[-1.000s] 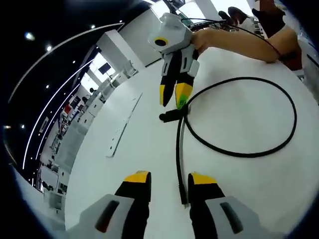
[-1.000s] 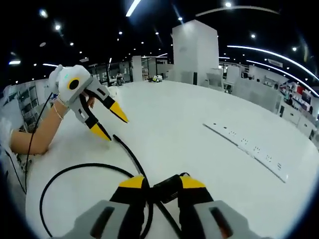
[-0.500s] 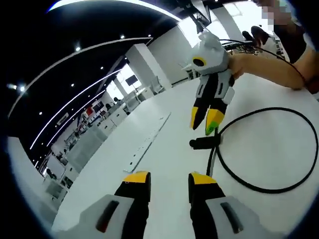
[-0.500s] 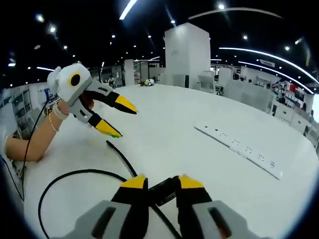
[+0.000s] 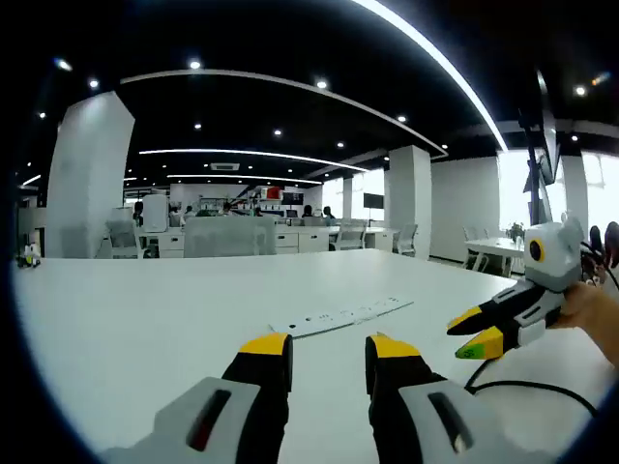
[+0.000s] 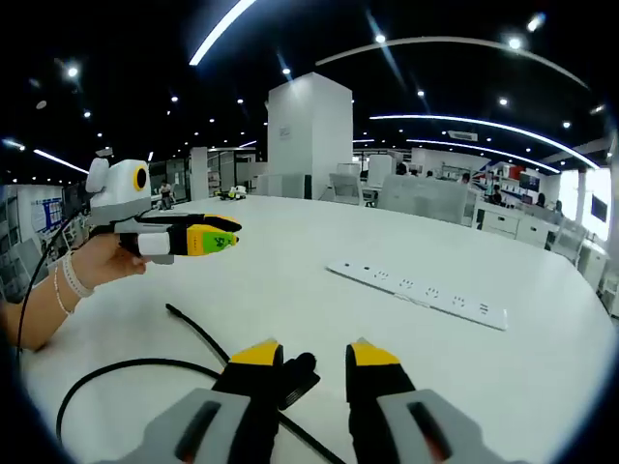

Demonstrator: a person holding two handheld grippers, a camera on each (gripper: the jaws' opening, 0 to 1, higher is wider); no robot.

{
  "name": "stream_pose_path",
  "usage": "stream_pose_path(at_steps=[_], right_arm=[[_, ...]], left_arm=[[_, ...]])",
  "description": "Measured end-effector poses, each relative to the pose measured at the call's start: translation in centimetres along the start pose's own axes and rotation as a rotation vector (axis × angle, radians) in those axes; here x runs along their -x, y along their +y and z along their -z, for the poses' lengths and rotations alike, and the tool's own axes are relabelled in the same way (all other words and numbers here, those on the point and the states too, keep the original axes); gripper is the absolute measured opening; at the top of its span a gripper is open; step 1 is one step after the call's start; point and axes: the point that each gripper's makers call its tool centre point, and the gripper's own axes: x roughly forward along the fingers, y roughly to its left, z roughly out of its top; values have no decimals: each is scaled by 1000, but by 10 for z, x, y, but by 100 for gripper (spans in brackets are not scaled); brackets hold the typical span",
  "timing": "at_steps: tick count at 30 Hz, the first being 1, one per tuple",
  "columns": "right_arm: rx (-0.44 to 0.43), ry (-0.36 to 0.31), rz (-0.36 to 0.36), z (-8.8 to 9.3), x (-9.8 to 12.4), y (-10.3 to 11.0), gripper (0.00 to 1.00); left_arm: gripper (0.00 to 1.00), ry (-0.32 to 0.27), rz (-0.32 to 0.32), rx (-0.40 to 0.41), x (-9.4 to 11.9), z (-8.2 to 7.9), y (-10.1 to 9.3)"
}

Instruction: Find the charging cable on the desk, coil it up and secure with Velcro.

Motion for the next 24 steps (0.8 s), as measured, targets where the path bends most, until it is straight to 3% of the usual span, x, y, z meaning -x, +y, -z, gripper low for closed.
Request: stream_pose_path(at_steps=[3, 7, 11, 17, 24], right_arm=[[-31, -55, 98, -2, 5, -11, 31], [-58, -134, 269, -5, 19, -33, 35], [-95, -205, 420, -7, 41, -51, 38], [-127, -247, 488, -11, 59, -60, 47], [-152, -243, 513, -6, 66, -62, 55]], left_arm=[[36, -64, -40, 104, 5, -8, 4], [48, -104, -99, 165, 12, -8, 8], [62, -93, -221, 216, 17, 3, 24], [64, -71, -226, 200, 17, 11, 16], [64, -94, -208, 187, 20, 3, 8]])
